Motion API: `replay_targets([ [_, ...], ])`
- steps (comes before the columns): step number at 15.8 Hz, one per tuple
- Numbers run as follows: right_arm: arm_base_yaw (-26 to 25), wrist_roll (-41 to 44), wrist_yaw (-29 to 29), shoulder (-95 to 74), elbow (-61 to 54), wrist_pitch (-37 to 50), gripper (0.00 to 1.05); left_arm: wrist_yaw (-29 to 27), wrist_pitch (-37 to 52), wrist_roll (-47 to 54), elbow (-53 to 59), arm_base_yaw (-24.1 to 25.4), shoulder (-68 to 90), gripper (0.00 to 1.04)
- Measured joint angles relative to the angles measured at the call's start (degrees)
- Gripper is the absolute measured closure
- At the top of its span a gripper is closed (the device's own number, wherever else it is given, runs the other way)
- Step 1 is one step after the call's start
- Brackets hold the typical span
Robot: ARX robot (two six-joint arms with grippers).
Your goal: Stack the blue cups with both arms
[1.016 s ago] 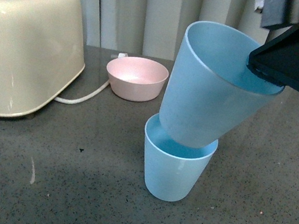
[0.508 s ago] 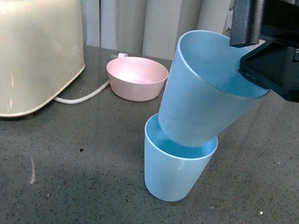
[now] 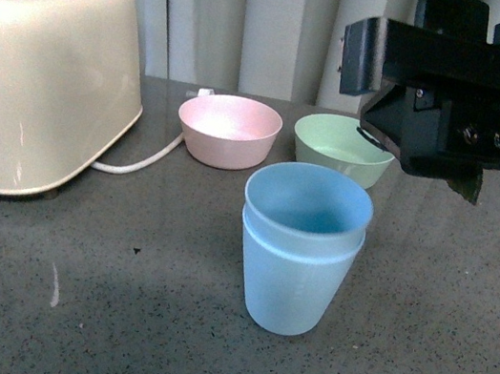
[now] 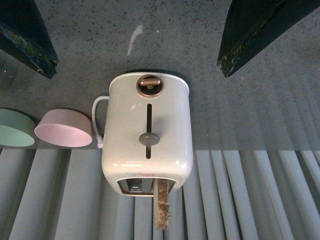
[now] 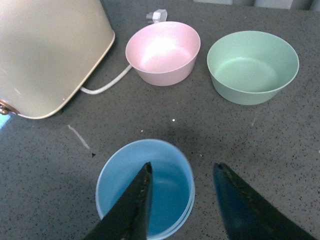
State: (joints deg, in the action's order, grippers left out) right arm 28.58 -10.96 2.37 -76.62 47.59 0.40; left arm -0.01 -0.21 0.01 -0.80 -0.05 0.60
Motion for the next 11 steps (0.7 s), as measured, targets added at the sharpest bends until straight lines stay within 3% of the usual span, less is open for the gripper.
replay_targets([
  [1,-0.04,-0.26,0.0,0.46,0.15,-0.09,0.57,0.0,0.0,0.0,0.0,0.0,0.0,0.07],
  [2,-0.76,-1.49,-0.39,2.93,0.31,0.04,0.38,0.0,0.0,0.0,0.0,0.0,0.0,0.07],
  [3,-2.08,-2.58,-1.18,4.74,0.33,0.68,0.27,0.0,0.0,0.02,0.0,0.0,0.0,0.07],
  [4,-5.14,-4.63,-2.1,7.61,-0.07,3.17,0.13,0.0,0.0,0.02,0.0,0.0,0.0,0.07],
  [5,-10.29,-7.3,-3.04,12.31,-3.19,6.54,0.06,0.0,0.0,0.02,0.0,0.0,0.0,0.07],
  [7,-18.38,-9.73,-4.11,19.63,-11.85,9.6,0.07,0.0,0.0,0.02,0.0,0.0,0.0,0.07],
  [11,-24.46,-10.47,-5.51,28.48,-20.26,10.86,0.07,0.0,0.0,0.02,0.0,0.0,0.0,0.07],
])
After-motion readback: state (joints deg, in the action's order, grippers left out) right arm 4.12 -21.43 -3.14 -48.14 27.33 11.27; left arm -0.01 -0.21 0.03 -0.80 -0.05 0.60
